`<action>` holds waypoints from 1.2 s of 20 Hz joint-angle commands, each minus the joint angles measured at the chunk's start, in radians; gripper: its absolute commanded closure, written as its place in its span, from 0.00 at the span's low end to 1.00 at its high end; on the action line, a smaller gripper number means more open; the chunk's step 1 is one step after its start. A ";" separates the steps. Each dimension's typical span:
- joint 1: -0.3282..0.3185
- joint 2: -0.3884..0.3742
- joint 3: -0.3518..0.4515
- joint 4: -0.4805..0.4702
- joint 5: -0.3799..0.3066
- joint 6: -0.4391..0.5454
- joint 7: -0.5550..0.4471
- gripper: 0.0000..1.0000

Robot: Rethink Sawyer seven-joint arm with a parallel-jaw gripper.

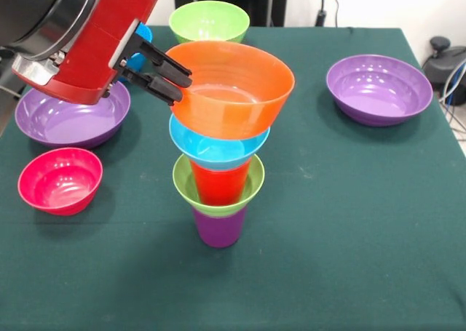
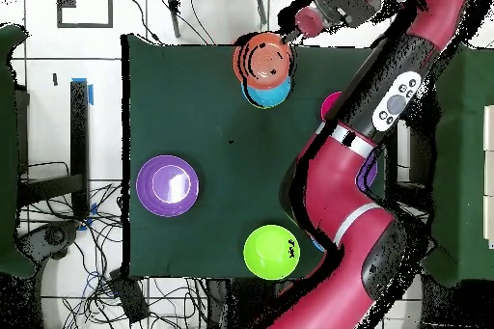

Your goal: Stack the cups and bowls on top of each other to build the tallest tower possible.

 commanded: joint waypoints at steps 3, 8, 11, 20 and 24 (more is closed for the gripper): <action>-0.015 -0.073 -0.271 0.094 0.163 -0.023 0.057 1.00; -0.022 -0.081 -0.337 0.098 0.229 -0.029 0.058 1.00; -0.028 -0.080 -0.368 0.107 0.279 -0.040 0.071 1.00; -0.022 -0.076 -0.433 0.087 0.369 -0.064 0.065 1.00; -0.018 -0.073 -0.456 0.085 0.403 -0.074 0.074 1.00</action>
